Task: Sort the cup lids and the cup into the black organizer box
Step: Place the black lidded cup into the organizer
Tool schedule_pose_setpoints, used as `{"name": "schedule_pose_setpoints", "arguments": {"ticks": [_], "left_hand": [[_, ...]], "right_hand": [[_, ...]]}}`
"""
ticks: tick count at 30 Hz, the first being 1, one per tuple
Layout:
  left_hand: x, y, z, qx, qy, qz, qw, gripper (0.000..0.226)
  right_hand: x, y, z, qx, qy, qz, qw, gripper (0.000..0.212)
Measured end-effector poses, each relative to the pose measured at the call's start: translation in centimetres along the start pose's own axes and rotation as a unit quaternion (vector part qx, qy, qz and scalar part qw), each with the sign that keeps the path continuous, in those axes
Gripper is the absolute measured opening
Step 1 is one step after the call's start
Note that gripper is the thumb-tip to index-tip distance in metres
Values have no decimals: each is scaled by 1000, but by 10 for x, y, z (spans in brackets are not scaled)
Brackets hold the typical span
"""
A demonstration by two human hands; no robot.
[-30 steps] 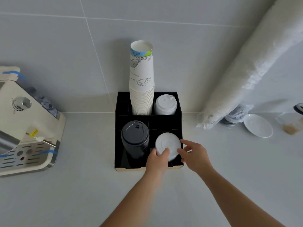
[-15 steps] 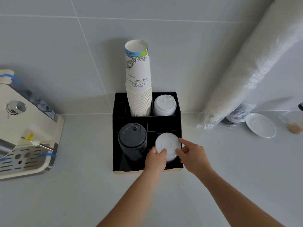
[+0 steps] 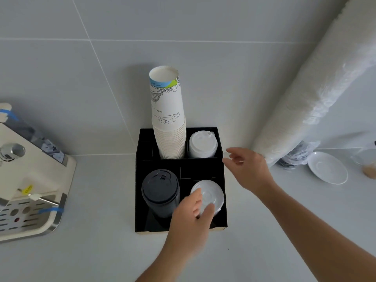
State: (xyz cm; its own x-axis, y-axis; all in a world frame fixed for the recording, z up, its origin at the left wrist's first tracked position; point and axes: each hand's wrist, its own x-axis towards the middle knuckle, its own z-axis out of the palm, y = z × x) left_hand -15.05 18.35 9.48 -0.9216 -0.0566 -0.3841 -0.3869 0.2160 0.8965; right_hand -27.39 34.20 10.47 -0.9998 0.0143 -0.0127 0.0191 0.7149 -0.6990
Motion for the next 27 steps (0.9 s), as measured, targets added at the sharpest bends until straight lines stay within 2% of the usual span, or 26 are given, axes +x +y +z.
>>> {"name": "schedule_pose_setpoints", "arguments": {"ticks": [4,9,13,16,24,27], "left_hand": [[43,39,1,57,20,16,998,65],[85,63,5,18,40,-74,996,64],[97,72,5,-22,72,-98,992,42],[105,76,6,-35,87,-96,991,22],[128,77,7,-65,116,-95,987,11],[126,77,6,-107,109,-119,981,16]], "right_hand": [[30,-12,6,-66,-63,-38,995,51],[59,-21,11,-107,-155,-64,980,73],[76,-22,14,-141,-199,-88,966,82],[83,-23,13,-162,-207,-93,960,79],[87,-17,23,-170,-177,-85,966,80],[84,-16,23,-171,-181,-80,965,85]]}}
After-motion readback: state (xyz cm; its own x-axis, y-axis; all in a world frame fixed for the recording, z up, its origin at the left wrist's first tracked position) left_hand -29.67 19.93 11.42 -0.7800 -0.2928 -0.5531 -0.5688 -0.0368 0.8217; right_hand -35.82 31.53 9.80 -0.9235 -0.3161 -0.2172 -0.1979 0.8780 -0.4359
